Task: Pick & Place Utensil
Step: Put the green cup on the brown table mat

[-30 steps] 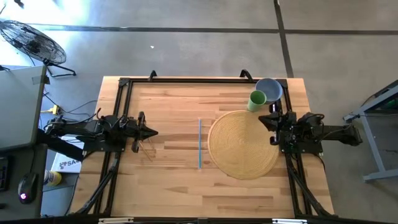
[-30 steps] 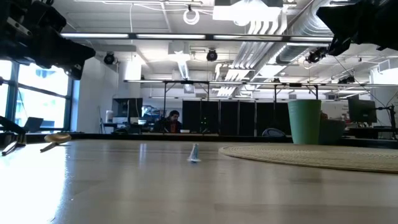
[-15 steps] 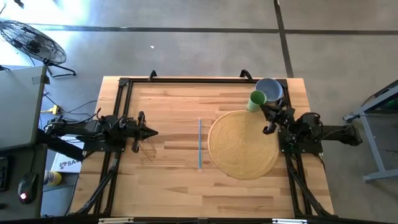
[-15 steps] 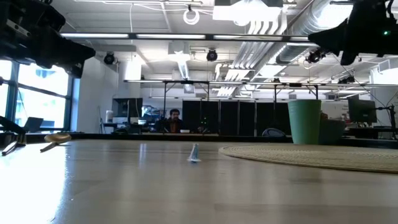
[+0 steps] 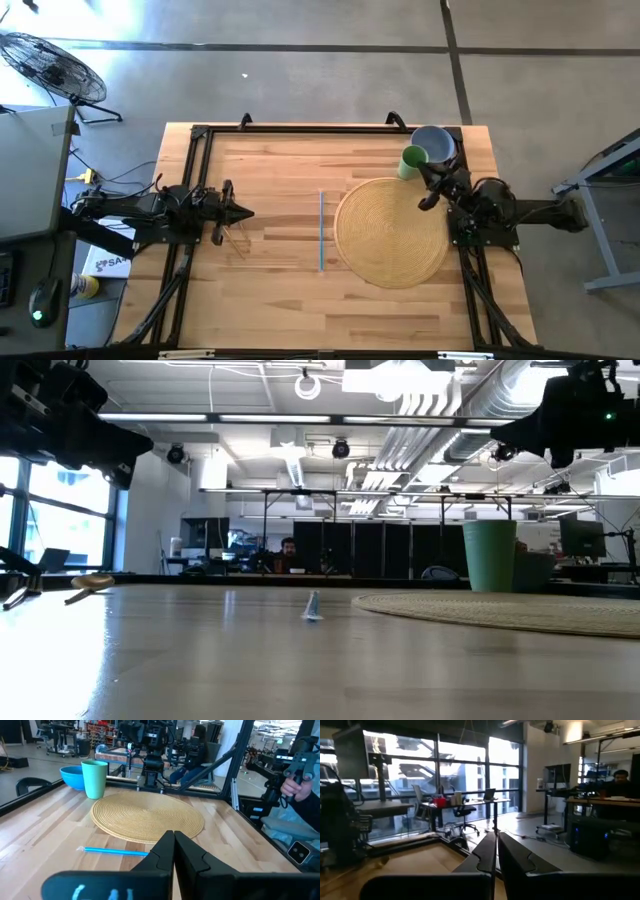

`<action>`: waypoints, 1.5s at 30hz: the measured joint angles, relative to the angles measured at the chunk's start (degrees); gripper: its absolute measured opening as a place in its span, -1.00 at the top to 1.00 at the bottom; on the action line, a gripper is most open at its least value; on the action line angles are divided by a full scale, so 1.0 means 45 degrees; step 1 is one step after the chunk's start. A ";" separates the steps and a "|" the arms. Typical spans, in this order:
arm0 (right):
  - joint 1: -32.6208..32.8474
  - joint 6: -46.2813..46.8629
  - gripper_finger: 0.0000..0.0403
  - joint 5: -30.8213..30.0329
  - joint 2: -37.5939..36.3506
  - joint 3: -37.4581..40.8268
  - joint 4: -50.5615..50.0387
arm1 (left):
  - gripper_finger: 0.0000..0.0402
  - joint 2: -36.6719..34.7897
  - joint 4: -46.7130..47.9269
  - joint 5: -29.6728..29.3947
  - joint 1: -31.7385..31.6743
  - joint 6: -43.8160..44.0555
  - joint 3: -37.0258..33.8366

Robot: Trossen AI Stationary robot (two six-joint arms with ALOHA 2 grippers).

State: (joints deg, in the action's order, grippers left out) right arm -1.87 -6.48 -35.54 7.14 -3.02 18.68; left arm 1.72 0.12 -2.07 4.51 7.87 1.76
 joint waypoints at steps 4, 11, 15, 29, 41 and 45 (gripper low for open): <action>0.0000 -0.0577 0.94 0.0559 0.1388 -0.0805 -0.1167 | 1.00 0.0000 0.0000 0.0000 0.0000 0.0026 0.0005; 0.0000 0.0110 0.94 0.0964 0.3789 -0.3468 -0.5281 | 1.00 0.0000 0.0005 0.0000 0.0000 0.0026 0.0005; 0.0000 0.1951 0.91 0.0538 0.4761 -0.5379 -0.9670 | 1.00 0.0002 0.0002 -0.0002 0.0000 0.0026 0.0005; -0.0005 0.8456 -0.47 -0.0769 0.5383 -0.6812 -1.4352 | 1.00 0.0000 0.0005 -0.0010 0.0000 0.0026 0.0010; -0.0010 1.2379 -0.94 0.0005 0.6532 -0.5560 -1.4948 | 1.00 0.0002 0.0005 -0.0039 0.0000 0.0031 0.0015; -0.0010 1.3521 -0.96 -0.0424 0.6785 -0.4888 -1.4856 | 1.00 0.0000 0.0005 -0.0039 0.0000 0.0031 0.0015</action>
State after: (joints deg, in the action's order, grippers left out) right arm -1.91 54.36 -37.45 37.68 -25.01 -48.17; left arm 1.72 0.14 -2.24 4.51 8.01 1.83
